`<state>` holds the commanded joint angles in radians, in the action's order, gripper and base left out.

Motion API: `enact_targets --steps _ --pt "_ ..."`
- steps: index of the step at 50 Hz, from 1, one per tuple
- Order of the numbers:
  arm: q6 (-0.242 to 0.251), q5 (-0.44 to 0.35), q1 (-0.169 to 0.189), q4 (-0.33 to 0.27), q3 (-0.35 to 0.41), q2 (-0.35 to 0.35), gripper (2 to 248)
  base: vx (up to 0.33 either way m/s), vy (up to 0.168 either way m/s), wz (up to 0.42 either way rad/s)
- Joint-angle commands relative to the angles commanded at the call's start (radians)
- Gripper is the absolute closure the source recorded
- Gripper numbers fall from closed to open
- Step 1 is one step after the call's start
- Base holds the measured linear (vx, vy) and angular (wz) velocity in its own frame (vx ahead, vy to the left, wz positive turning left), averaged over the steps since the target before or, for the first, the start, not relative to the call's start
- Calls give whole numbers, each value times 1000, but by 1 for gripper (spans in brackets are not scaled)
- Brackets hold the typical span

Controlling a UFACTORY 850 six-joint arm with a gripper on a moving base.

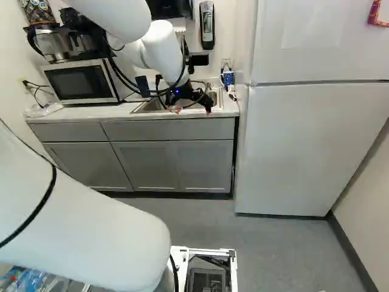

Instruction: Rinse the cup and place it in the tray

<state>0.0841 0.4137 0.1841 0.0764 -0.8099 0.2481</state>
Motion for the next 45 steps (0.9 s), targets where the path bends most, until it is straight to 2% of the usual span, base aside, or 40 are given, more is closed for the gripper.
enact_targets --steps 26,45 --pt "0 0 0 0 0 0 3 -90 46 7" --pt "0 0 0 0 0 0 3 -4 1 3"
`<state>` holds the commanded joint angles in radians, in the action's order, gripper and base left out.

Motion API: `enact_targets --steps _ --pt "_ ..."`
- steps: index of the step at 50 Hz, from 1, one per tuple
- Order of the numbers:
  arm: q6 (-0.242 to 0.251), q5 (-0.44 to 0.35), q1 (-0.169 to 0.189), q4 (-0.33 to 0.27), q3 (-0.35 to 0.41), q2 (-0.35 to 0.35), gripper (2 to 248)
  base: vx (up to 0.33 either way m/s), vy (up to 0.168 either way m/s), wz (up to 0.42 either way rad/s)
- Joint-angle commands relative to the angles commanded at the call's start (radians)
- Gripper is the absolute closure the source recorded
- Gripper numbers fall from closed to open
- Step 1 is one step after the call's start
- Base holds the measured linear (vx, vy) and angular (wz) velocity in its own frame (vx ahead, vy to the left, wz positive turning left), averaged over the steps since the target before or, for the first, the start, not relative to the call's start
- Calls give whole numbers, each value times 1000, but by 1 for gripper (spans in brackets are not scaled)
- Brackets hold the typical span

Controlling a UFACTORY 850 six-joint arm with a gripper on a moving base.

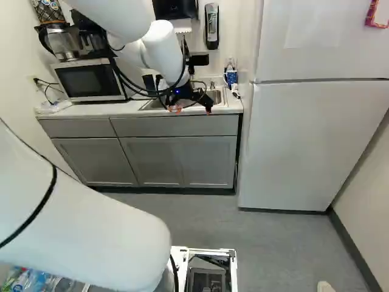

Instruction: Rinse the cup and place it in the tray

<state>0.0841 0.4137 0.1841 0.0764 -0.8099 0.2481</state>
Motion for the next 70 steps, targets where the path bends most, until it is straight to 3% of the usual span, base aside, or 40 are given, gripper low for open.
enact_targets --steps 36,70 --pt "-3 -40 -6 -2 23 1 3 0 0 0" --pt "-14 -208 -30 -12 117 5 3 0 0 0"
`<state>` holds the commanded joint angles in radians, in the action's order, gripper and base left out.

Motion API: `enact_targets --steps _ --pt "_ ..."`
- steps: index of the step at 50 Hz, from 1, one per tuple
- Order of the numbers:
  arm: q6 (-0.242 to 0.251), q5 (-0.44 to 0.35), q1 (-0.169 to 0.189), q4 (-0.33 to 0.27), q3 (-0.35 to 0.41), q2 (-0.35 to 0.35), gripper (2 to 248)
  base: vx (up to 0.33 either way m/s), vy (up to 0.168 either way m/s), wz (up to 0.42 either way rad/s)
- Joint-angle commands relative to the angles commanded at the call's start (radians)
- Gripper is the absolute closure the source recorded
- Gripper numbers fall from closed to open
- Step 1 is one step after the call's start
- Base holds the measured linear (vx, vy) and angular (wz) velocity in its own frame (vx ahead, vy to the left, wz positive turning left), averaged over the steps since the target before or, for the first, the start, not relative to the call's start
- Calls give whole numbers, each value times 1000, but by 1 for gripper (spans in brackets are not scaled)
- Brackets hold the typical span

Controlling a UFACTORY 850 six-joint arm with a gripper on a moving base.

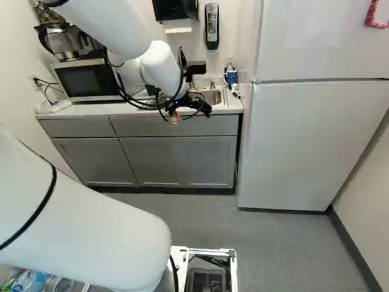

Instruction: Rinse the cup and place it in the tray

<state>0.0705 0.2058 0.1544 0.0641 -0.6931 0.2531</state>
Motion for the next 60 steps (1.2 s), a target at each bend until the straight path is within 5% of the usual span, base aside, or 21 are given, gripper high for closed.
enact_targets --steps 27,60 --pt "-15 -225 -32 -13 126 5 3 0 0 0" --pt "-39 -591 -85 -35 332 14 3 0 0 0"
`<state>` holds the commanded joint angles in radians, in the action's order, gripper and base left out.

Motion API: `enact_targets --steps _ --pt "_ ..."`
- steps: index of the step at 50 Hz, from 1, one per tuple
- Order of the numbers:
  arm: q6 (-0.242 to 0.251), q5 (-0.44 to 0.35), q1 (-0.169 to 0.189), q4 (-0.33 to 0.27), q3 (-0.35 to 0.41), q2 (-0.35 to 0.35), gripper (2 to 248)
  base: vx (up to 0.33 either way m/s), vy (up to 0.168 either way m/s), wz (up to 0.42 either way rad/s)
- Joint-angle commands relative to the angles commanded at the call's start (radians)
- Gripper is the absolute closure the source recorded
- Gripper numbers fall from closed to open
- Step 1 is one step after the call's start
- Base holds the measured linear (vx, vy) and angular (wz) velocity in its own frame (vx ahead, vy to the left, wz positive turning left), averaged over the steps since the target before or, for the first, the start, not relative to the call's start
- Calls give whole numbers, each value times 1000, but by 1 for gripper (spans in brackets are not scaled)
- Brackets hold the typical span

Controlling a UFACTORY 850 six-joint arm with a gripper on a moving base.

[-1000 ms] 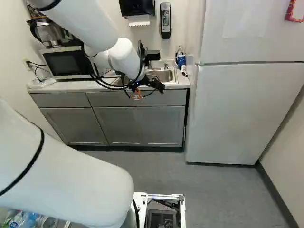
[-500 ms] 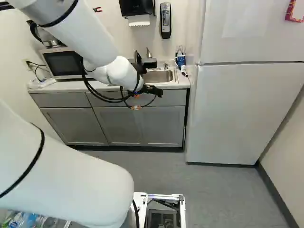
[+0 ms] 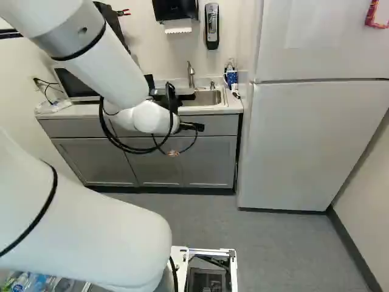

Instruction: Rinse the cup and place it in the tray

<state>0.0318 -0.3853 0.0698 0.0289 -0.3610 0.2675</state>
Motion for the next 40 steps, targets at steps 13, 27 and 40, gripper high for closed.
enact_targets --steps 13,27,40 --pt "-8 -126 -18 -7 71 3 3 0 0 0" --pt "-16 -241 -34 -14 135 6 3 0 0 0" --pt "-21 -328 -47 -19 184 8 3 0 0 0"
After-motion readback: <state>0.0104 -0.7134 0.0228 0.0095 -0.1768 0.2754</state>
